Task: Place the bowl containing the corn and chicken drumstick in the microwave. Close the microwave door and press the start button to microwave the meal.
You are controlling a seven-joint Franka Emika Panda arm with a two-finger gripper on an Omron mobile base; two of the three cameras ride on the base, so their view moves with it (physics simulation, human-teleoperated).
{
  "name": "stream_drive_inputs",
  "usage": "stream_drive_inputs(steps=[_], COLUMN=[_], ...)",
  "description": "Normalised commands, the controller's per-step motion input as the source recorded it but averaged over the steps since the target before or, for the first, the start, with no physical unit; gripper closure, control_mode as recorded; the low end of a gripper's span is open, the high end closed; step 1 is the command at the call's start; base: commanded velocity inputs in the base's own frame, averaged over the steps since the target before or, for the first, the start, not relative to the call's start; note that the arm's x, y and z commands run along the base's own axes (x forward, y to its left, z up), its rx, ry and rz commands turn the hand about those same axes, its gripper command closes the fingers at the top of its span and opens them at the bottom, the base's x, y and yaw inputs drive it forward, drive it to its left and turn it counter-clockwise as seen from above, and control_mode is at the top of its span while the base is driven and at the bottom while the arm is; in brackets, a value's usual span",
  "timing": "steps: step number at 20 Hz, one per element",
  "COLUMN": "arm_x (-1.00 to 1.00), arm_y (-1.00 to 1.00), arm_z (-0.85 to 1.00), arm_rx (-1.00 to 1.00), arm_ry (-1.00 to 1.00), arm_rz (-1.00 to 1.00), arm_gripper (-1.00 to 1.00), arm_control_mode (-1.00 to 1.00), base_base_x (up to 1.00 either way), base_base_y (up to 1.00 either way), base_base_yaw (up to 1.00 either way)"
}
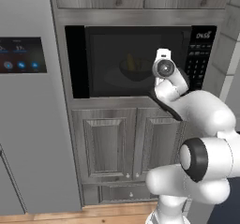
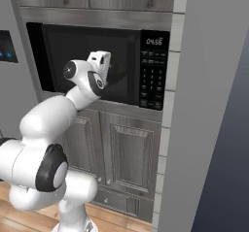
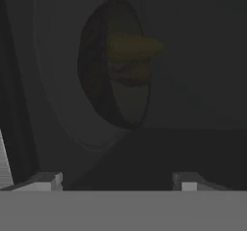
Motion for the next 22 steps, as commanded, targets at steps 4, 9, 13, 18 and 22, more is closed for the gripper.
stream_drive_inputs(steps=[4,9,13,18,22], arm_x=[-0.72,-0.92,-0.95,-0.83,-0.69], arm_y=[0.22,0.08,0.0,0.0,0.0], arm_z=[0.21,0.04,0.0,-0.05,-0.04], arm_rx=[0.13,0.3,0.44,0.57,0.69], arm_ry=[0.0,-0.06,-0.19,-0.24,-0.25], arm_rz=[-0.03,-0.27,-0.41,-0.44,-0.42], arm_gripper=[-1.0,-1.0,-1.0,-1.0,-1.0], arm_control_mode=[-1.0,-1.0,-1.0,-1.0,-1.0], base_base_x=[0.0,0.0,0.0,0.0,0.0], base_base_y=[0.0,0.0,0.0,0.0,0.0], base_base_yaw=[0.0,0.0,0.0,0.0,0.0])
